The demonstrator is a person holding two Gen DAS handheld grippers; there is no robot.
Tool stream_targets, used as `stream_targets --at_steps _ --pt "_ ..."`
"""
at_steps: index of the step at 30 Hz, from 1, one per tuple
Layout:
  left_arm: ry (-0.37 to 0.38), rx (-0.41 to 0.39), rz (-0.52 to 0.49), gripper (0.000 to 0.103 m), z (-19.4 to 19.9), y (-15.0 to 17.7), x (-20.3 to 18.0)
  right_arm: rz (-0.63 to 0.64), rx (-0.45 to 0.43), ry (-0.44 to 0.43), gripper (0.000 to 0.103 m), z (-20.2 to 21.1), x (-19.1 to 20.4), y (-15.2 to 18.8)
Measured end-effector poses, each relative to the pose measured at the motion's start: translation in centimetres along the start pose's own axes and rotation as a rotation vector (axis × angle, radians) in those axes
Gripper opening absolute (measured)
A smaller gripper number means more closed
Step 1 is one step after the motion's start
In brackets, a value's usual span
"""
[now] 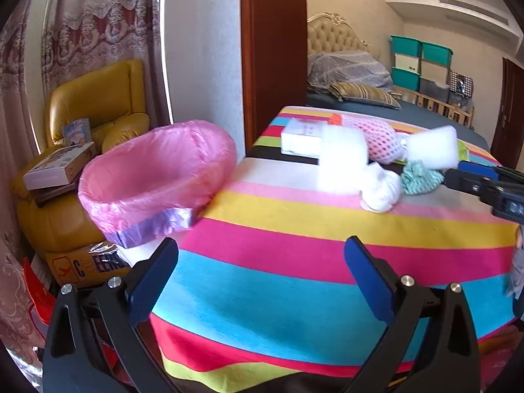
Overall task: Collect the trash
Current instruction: 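Open both tools over the bin, dropping tissue bundle and foam block, then grasp the green-white cloth with right tool while left tool grasps white tissue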
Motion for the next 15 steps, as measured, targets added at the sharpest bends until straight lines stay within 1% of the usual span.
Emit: stream_targets --at_steps 3,6,8,11,15 --pt "0.011 0.004 -0.013 0.098 0.0 0.2 -0.7 -0.022 0.037 0.028 0.063 -1.0 -0.8 -0.1" --pt "0.012 0.004 -0.019 0.098 0.0 0.2 -0.9 -0.012 0.092 0.012 0.063 -2.3 -0.4 0.2" --pt "0.01 0.004 -0.014 0.098 0.0 0.1 -0.7 -0.002 0.106 0.01 0.063 -3.0 0.0 0.2" --pt "0.003 0.005 -0.007 0.098 0.0 0.2 -0.3 0.023 0.107 0.043 0.063 -3.9 0.1 -0.3" --pt "0.001 0.005 0.001 0.098 0.0 0.2 0.0 0.015 0.141 0.093 0.062 -5.5 -0.5 -0.6"
Point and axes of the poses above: each gripper's, at about its wrist camera, not at the fingertips, and z roughly against the way its jaws point, x to its left, y to its underside, the point moved 10 cm from there along -z, roughly the way its jaws point, and after that the axes turned 10 degrees about -z, right-handed, at the moved point
